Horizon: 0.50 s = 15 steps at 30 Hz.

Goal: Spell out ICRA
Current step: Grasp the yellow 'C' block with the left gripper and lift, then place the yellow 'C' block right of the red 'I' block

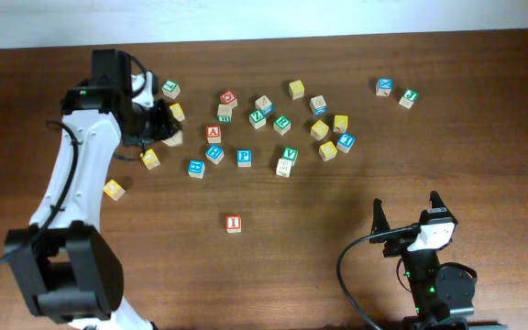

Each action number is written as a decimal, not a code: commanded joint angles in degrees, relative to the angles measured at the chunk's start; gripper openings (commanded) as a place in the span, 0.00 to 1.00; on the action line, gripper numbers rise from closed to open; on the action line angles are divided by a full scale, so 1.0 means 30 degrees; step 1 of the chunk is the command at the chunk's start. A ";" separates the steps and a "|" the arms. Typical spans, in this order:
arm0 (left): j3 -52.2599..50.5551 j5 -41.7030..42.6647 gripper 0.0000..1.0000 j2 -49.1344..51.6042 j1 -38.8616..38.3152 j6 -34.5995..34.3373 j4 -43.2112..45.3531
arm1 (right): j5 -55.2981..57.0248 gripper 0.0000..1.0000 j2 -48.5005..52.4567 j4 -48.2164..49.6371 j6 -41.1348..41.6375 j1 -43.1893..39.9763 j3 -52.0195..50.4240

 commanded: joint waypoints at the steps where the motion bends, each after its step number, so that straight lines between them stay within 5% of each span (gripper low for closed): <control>1: -0.0073 0.1683 0.20 -0.0233 -0.2164 -0.1399 -0.2295 | 0.0087 0.98 -0.0131 -0.0102 0.0124 -0.0124 -0.0102; 7: -0.1967 -0.0612 0.20 -0.0233 -0.7657 -0.4954 -0.2871 | 0.0087 0.98 -0.0131 -0.0102 0.0124 -0.0124 -0.0102; 15: -0.6615 -0.6258 0.20 -0.0233 -1.3333 -0.9588 0.1457 | 0.0087 0.98 -0.0131 -0.0102 0.0124 -0.0124 -0.0102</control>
